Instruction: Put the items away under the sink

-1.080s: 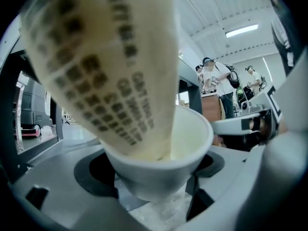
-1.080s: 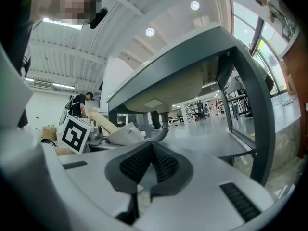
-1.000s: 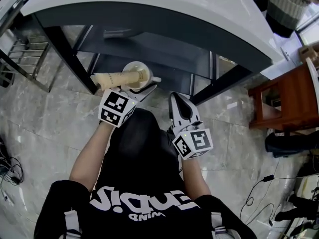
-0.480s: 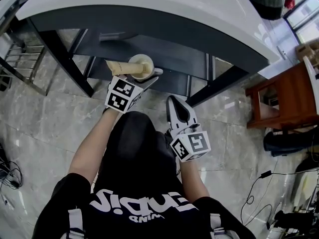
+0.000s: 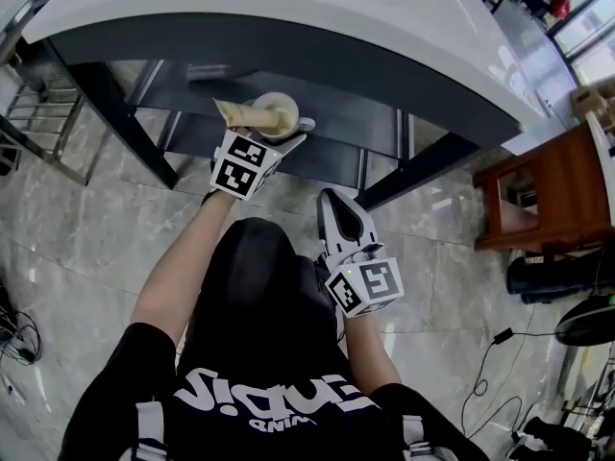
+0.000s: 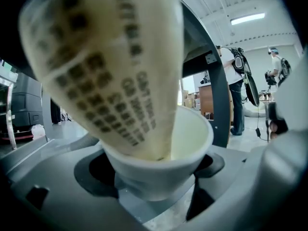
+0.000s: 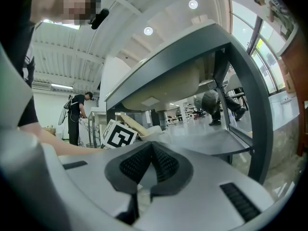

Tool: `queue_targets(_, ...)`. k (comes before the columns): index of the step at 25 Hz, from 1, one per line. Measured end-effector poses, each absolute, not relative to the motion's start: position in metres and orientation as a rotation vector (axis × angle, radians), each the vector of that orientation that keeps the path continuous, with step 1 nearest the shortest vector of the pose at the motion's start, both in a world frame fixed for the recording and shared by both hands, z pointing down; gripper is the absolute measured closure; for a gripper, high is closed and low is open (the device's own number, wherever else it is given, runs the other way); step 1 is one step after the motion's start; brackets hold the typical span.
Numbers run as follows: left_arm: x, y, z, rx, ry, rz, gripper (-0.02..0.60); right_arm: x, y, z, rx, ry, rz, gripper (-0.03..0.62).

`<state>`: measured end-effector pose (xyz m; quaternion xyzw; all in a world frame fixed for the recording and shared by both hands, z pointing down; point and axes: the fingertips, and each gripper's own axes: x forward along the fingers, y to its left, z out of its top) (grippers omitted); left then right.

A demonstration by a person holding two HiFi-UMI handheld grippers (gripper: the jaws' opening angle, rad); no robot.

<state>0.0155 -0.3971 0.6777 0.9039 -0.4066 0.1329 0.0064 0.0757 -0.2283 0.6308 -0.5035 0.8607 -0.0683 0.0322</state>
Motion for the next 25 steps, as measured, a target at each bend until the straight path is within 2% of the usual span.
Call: queue_targets(25,0.036,-0.435,0.683,2.747,-1.344,0.437,0.117,0.085,-0.231,0.636,-1.557,2.643,-0.232,0.576)
